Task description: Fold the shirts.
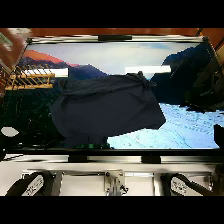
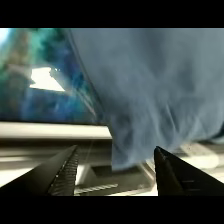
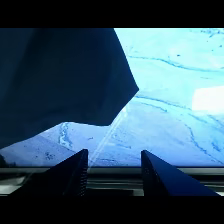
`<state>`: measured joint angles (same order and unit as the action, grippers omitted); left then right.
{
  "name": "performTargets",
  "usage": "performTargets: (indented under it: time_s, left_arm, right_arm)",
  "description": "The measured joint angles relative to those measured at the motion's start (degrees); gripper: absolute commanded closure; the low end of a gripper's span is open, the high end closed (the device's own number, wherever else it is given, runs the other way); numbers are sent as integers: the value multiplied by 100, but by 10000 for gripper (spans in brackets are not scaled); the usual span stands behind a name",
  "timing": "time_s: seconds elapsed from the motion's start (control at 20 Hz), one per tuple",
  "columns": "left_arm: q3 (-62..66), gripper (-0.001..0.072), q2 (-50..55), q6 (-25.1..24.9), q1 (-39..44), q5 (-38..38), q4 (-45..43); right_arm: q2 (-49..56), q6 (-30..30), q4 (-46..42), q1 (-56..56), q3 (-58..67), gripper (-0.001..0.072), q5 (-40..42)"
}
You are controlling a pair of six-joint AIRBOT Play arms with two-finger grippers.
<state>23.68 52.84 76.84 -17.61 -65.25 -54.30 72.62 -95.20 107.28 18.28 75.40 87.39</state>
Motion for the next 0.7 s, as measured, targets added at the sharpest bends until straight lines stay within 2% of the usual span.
performTargets:
  time_s: [0.15, 0.2, 0.3, 0.35, 0.4, 0.7]
  left_arm:
    - [-31, 206, 332, -170, 70, 297, 229]
    - [-35, 260, 448, -236, 125, 372, 339]
    - [-39, 474, 634, -315, 271, 581, 522]
    - [-42, 560, 693, -321, 328, 660, 586]
    - [-35, 662, 741, -334, 378, 752, 647]
    - [251, 671, 826, -468, 481, 769, 780]
  right_arm:
    - [0, 2, -2, 7, -13, 251, -61]
    - [0, 2, 2, 4, -15, 251, -87]
    - [0, 2, 9, 4, -15, 249, -90]
    - [0, 7, 9, 4, -15, 74, -81]
    - [0, 2, 7, 7, -28, 33, -61]
    - [0, -131, 269, 7, -1163, 34, -208]
